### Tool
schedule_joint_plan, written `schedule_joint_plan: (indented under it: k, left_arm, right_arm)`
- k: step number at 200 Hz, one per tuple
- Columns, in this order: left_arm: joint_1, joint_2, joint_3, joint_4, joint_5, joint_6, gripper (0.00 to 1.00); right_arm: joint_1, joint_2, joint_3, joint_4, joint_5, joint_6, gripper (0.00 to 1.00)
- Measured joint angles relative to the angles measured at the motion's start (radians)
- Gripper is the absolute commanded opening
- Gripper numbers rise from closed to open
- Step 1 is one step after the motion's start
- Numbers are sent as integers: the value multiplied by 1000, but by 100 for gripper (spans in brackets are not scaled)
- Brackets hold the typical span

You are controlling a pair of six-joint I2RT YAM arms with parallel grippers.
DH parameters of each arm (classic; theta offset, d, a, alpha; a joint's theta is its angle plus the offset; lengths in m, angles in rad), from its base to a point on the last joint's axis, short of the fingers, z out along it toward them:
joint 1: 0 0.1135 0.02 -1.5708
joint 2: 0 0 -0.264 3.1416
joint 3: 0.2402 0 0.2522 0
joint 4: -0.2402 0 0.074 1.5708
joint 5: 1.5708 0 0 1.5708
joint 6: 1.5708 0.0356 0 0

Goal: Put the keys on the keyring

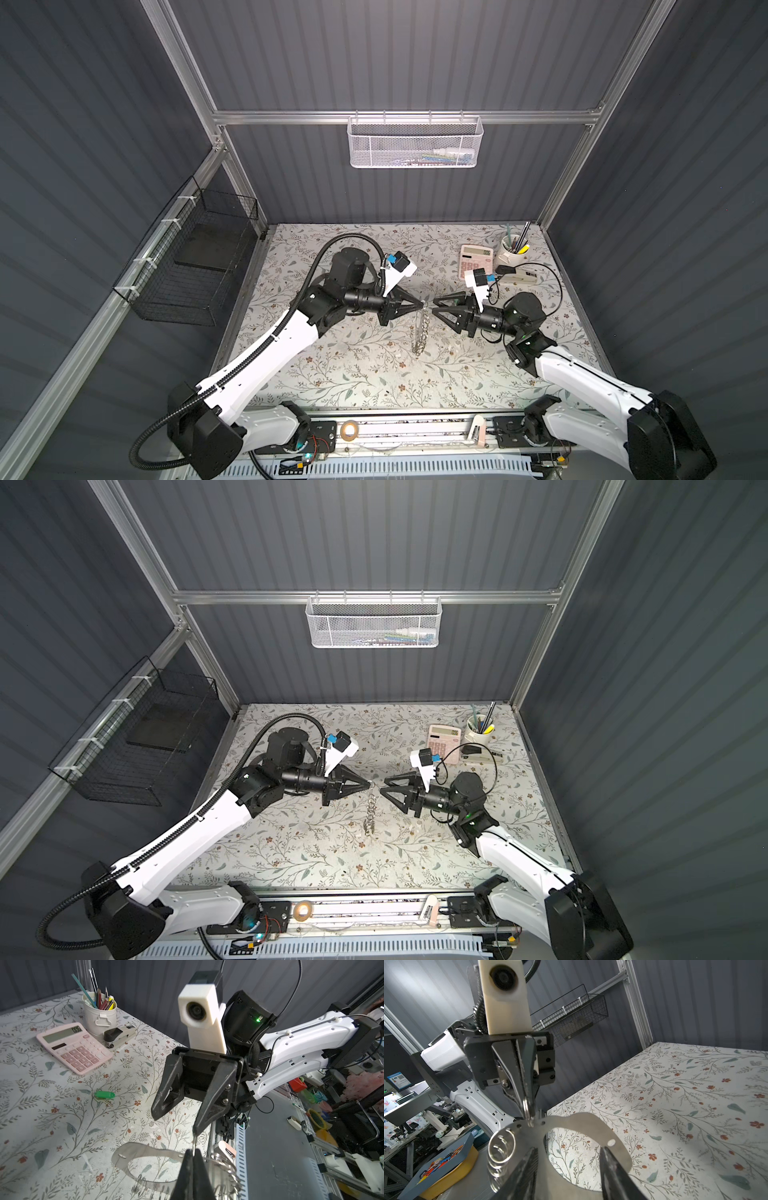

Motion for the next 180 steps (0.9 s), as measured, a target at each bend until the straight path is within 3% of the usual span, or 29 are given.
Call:
schedule_joint_plan:
  k: [40, 67, 180]
  left_arm:
    - [-6, 121, 201, -292, -49, 175, 0]
    - [-17, 163, 248, -392, -86, 237, 0]
    - [-42, 217, 292, -483, -101, 296, 0]
  right_arm:
    - [0, 2, 0, -5, -9, 0, 53]
    - [2, 3, 0, -7, -21, 0, 52]
    - [33, 39, 6, -29, -50, -21, 40]
